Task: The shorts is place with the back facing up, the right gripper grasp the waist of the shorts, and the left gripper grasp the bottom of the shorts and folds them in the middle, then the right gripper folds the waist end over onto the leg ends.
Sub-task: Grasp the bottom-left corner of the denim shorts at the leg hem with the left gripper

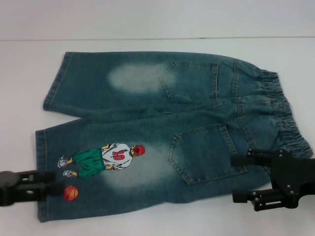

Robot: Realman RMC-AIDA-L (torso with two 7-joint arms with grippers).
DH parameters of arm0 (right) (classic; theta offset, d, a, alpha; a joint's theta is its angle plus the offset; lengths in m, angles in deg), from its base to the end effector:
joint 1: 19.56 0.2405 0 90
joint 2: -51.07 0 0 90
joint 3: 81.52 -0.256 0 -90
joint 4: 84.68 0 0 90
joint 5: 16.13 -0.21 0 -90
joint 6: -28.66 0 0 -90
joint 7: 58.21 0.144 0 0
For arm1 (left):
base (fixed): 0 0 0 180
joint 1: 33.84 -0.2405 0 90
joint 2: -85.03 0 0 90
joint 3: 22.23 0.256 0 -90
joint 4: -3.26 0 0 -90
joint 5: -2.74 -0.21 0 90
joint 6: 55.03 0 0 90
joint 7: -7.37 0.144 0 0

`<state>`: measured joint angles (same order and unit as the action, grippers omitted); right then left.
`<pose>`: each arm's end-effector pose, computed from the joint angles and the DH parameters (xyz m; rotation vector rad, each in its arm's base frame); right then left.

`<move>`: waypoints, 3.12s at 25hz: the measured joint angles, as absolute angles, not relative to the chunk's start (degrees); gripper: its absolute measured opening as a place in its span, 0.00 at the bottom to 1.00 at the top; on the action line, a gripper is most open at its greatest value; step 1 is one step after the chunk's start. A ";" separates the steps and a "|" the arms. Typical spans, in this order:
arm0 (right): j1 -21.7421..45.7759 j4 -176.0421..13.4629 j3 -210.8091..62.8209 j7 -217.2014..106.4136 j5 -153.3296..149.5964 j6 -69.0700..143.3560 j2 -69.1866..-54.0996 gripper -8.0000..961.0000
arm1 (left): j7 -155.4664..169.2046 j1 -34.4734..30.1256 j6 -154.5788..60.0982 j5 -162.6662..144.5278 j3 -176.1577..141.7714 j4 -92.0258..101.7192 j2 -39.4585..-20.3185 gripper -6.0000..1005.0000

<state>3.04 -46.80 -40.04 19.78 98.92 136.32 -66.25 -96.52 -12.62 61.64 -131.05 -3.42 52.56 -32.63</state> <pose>0.2798 0.2577 0.0107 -2.9377 0.6815 0.8656 -0.3159 0.2350 0.0635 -2.6594 -1.4208 -0.7269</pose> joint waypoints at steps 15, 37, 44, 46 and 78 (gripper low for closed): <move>2.92 -46.80 -40.58 19.33 98.91 135.86 -66.22 0.97 | -118.15 -12.41 61.72 -137.05 -3.49 59.74 -30.73 0.87; 2.41 -47.69 -40.44 17.81 98.91 134.96 -66.17 0.97 | -123.68 -10.18 55.64 -145.84 0.78 58.23 -31.94 0.87; 2.37 -47.69 -40.57 17.64 98.91 134.60 -66.17 0.97 | -125.12 -10.25 53.16 -147.00 2.84 57.88 -32.22 0.87; 2.33 -47.69 -40.53 17.64 98.91 134.31 -66.16 0.97 | -125.20 -10.12 52.73 -147.26 2.95 57.56 -32.31 0.87; 2.94 -48.30 -40.13 17.64 99.00 133.50 -66.08 0.97 | -125.25 -9.56 50.58 -147.31 4.76 55.59 -32.79 0.87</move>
<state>2.94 -48.30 -40.13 17.64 99.00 133.50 -66.08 -125.25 -9.56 50.58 -147.31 4.76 55.59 -32.79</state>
